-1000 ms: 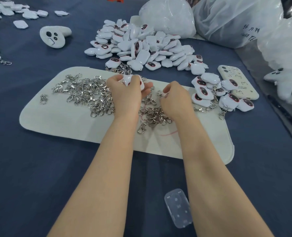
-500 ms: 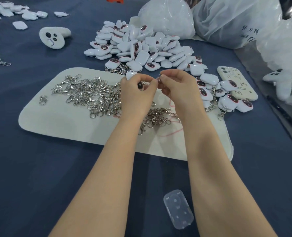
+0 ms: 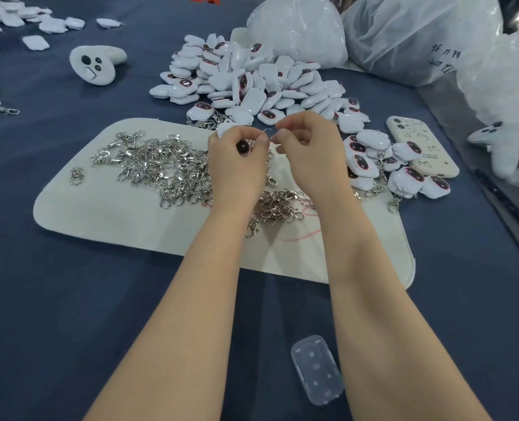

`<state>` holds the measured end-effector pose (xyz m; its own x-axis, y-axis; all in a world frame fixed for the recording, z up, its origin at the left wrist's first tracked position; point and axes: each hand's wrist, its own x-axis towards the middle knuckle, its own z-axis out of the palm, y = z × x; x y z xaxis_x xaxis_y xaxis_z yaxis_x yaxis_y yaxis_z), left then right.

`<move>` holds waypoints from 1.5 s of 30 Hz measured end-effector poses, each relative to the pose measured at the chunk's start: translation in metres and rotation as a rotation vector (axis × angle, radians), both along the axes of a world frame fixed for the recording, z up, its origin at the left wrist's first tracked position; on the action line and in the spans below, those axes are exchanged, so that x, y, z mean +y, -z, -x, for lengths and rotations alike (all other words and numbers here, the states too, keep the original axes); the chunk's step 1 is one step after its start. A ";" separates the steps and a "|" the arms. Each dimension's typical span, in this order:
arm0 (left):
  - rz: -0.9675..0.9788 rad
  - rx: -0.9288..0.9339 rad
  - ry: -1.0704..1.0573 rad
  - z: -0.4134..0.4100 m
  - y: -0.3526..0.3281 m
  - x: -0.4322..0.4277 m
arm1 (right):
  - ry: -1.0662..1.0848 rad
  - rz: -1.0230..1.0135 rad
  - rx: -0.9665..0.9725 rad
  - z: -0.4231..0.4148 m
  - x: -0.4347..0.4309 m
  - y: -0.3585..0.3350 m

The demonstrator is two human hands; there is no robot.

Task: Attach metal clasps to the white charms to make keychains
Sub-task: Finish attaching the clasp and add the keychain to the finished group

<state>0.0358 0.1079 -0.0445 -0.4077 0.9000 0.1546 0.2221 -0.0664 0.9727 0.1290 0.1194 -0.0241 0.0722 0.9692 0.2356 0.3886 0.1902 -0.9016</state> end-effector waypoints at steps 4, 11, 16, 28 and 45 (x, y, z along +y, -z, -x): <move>0.013 -0.082 -0.008 -0.001 -0.002 -0.001 | 0.007 0.010 -0.054 0.001 0.000 0.002; -0.014 0.037 -0.012 -0.001 0.000 -0.001 | 0.008 -0.083 -0.119 0.002 0.000 0.003; -0.061 0.117 -0.039 -0.004 0.000 -0.004 | 0.024 -0.099 -0.157 0.005 -0.001 0.007; -0.009 0.087 0.010 -0.002 -0.001 -0.003 | -0.022 0.158 0.248 0.006 -0.003 0.007; 0.004 0.212 -0.046 0.000 0.000 -0.004 | -0.042 -0.033 -0.049 0.003 0.000 0.012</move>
<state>0.0361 0.1039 -0.0446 -0.4075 0.8817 0.2377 0.4244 -0.0476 0.9042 0.1257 0.1195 -0.0357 0.0192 0.9627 0.2699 0.4228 0.2368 -0.8747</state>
